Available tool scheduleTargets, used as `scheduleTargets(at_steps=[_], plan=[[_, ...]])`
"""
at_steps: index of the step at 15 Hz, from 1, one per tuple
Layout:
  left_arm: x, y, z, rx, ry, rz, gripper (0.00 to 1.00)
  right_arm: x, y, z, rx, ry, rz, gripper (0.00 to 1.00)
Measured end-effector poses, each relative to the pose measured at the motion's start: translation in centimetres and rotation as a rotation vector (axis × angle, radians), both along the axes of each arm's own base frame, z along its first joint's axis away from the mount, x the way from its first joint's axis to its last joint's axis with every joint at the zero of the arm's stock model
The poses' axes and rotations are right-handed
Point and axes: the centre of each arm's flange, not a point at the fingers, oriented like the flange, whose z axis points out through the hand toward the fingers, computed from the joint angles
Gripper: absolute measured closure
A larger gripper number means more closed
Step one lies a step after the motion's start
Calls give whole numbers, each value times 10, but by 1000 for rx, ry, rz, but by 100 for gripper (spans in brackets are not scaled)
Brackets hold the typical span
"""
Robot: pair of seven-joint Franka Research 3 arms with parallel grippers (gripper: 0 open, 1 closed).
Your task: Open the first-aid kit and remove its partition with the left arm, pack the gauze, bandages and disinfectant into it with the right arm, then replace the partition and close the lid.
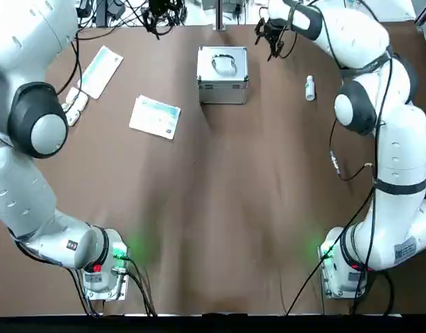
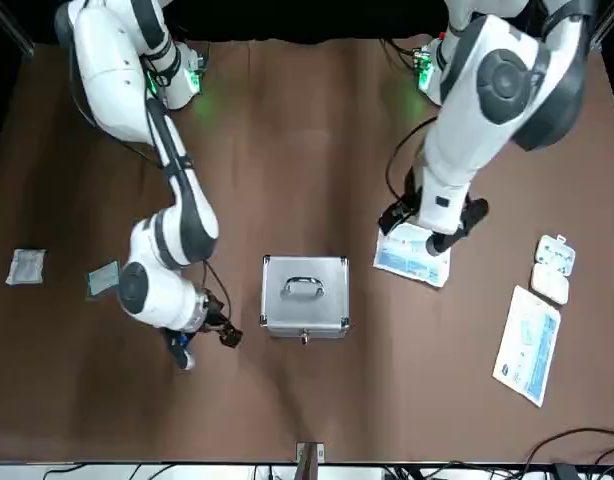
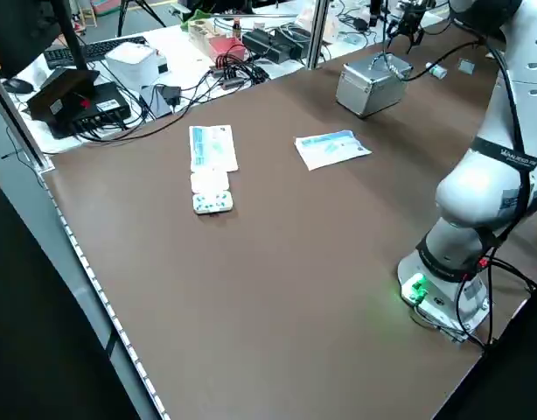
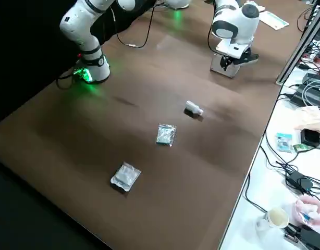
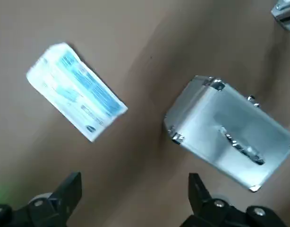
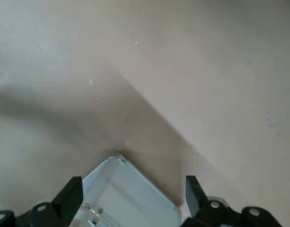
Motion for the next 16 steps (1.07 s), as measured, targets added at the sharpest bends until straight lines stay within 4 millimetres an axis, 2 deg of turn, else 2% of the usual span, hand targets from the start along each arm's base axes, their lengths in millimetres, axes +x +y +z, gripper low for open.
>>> scheduleTargets(at_steps=[5, 10, 16], plan=[[1, -48, -26, -28, 13, 228, 0, 4, 22, -22, 21, -11, -117, 7], [4, -89, -47, -74, 20, 453, 0, 3, 38, -32, 56, -2, -224, 12], [8, -119, -76, -107, 12, 671, 0, -1, 47, -35, 106, 38, -252, 19]])
